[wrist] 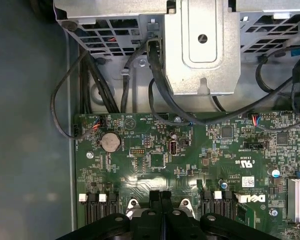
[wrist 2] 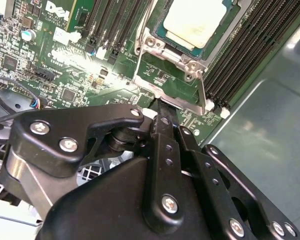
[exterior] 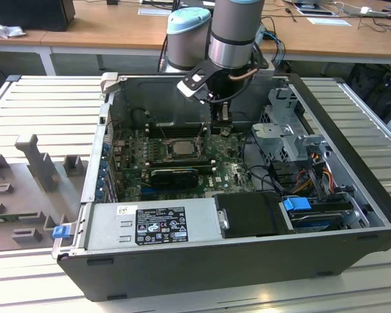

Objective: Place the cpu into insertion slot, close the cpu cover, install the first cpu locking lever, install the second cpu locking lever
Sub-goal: 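Close the cpu cover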

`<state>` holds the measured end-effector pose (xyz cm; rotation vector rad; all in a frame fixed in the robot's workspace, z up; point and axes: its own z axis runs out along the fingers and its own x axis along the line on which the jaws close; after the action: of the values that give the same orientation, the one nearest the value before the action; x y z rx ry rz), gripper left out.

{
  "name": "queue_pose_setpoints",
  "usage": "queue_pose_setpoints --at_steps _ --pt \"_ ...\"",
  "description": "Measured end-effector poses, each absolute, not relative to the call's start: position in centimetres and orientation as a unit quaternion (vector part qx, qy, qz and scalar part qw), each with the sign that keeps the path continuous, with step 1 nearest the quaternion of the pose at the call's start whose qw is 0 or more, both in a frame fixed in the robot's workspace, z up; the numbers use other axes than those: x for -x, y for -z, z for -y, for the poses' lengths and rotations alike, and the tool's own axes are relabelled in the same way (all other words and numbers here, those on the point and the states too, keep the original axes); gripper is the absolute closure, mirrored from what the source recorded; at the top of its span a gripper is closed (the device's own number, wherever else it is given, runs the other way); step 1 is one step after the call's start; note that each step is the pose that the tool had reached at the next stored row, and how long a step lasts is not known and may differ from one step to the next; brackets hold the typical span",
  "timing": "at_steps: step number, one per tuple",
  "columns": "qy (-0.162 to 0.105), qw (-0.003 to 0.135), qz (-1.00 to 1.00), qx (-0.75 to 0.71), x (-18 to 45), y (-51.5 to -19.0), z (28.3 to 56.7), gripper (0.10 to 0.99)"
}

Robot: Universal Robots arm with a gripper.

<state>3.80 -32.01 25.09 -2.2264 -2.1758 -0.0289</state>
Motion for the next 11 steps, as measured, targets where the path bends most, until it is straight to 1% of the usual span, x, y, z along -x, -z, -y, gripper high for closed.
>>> queue_pose_setpoints --at_steps 11 --pt "0.009 0.014 0.699 0.715 -3.44 -25.09 32.01 0.98"
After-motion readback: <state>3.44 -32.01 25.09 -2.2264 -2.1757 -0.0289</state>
